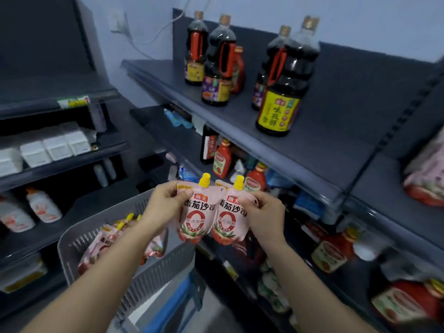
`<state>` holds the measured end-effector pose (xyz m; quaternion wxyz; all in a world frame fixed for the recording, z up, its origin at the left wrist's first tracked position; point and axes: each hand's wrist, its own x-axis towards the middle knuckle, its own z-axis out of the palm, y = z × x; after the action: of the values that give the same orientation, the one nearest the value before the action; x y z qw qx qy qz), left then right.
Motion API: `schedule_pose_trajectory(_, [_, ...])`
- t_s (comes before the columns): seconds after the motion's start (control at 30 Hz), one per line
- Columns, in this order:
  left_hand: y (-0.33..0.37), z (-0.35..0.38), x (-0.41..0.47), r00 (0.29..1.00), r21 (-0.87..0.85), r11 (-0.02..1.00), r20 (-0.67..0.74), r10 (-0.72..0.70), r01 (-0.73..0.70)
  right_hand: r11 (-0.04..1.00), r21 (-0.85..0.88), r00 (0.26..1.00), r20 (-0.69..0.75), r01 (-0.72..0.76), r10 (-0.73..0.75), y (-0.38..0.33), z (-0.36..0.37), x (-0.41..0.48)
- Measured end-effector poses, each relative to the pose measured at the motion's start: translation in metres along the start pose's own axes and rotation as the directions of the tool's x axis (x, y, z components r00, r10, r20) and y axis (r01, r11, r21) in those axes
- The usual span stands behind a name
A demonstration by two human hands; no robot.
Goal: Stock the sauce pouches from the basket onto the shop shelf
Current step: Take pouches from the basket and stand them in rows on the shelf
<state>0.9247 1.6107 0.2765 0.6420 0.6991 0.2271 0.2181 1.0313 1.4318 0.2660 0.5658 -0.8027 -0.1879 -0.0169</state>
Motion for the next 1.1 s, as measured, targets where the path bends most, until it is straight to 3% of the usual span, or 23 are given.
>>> schedule_pose_trajectory(0.27, [0.055, 0.067, -0.023, 0.961, -0.036, 0.992, 0.246, 0.126, -0.120, 0.999, -0.030, 0.979, -0.201, -0.015, 0.009, -0.030, -0.107, -0.042])
schedule_pose_trajectory(0.43, [0.089, 0.117, -0.057, 0.874, -0.074, 0.976, 0.435, 0.216, -0.204, 0.986, -0.166, 0.919, -0.390, -0.019, -0.048, -0.040, -0.181, -0.087])
schedule_pose_trajectory(0.63, [0.111, 0.168, -0.095, 0.814, -0.125, 0.970, 0.529, 0.241, -0.207, 0.994, -0.060, 0.866, -0.497, -0.095, 0.052, -0.044, -0.250, -0.129])
schedule_pose_trajectory(0.87, [0.140, 0.256, -0.156, 0.717, -0.205, 0.962, 0.642, 0.273, -0.182, 0.994, -0.071, 0.804, -0.595, -0.081, 0.023, -0.040, -0.352, -0.185])
schedule_pose_trajectory(1.1, [0.163, 0.347, -0.218, 0.705, -0.288, 0.951, 0.651, 0.281, -0.112, 0.985, -0.153, 0.779, -0.626, -0.076, -0.037, -0.038, -0.454, -0.220])
